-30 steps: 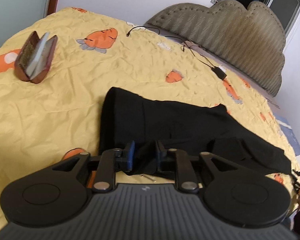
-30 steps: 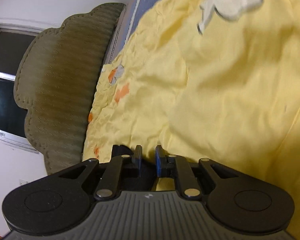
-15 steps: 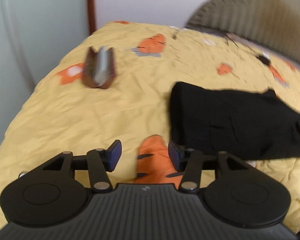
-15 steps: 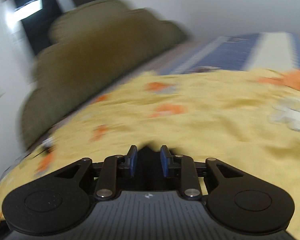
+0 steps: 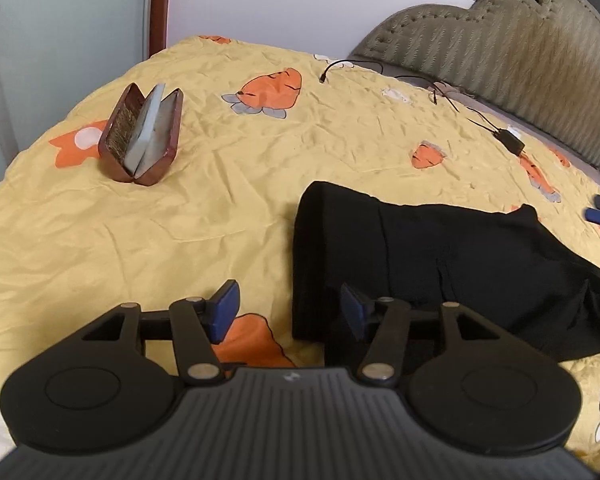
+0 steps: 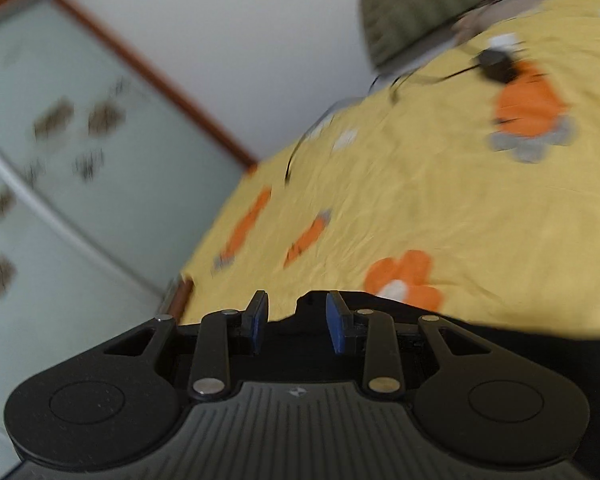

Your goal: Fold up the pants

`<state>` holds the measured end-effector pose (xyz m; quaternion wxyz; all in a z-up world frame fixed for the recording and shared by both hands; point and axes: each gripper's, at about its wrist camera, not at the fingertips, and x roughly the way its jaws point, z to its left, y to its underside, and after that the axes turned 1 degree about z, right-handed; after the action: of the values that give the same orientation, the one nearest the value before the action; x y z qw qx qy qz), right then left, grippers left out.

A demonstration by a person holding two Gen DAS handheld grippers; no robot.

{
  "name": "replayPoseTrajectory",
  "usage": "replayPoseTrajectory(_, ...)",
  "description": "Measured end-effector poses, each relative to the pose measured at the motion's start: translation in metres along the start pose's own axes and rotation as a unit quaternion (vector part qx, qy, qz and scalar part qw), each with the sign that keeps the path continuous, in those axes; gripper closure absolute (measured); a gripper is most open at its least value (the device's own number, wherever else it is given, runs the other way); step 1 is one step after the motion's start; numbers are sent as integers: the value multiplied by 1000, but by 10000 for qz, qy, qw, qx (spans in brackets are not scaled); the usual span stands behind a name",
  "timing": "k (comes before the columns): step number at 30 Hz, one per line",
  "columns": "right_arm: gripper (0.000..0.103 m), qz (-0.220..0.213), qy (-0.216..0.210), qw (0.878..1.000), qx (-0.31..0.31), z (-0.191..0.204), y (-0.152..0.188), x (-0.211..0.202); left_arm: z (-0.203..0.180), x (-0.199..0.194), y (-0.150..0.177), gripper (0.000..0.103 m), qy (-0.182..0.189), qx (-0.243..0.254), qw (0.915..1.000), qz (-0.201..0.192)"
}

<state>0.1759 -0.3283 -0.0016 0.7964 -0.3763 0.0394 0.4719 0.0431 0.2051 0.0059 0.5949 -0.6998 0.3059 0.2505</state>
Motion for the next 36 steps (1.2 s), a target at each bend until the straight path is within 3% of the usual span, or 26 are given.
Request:
replayPoseTrajectory(8, 72, 1281, -92, 9900, -590, -3, -8, 77, 18, 1, 0, 42, -22, -302, 9995, 7)
replayPoseTrajectory(12, 72, 1637, -339, 9809, -1000, 1, -9, 92, 21, 3, -2, 41, 0, -446, 9990, 31)
replayPoseTrajectory(17, 70, 1542, 368, 9626, -2197, 18, -12, 97, 8, 9, -4, 41, -72, -168, 9998, 33)
replayPoseTrajectory(19, 55, 1697, 237, 9611, -2165, 13, -11, 94, 2, 11, -4, 40, -65, -40, 10000, 26)
replayPoseTrajectory(20, 40, 1811, 121, 9601, -2130, 11, -9, 94, 0, 11, -4, 39, -41, 5, 10000, 19)
replayPoseTrajectory(21, 35, 1907, 40, 9581, -2137, 9, -5, 93, -1, 11, -4, 36, -24, 27, 10000, 15)
replayPoseTrajectory(23, 35, 1968, -57, 9570, -2128, 6, -2, 92, -3, 13, -4, 35, -48, 51, 10000, -9)
replayPoseTrajectory(26, 34, 1977, -578, 9634, -1714, 0, -7, 94, -5, 15, -5, 34, -49, 47, 10000, -9)
replayPoseTrajectory(29, 33, 2078, -1056, 9601, -1544, 1, -10, 105, -4, 16, -4, 31, -75, 30, 10000, -4)
replayPoseTrajectory(33, 33, 2177, -1229, 9597, -1283, 3, -10, 131, -1, 16, -4, 30, -83, -38, 10000, 20)
replayPoseTrajectory(36, 33, 1901, -1463, 9684, -686, -3, -17, 137, 0, 15, -3, 29, -153, -27, 9999, 2)
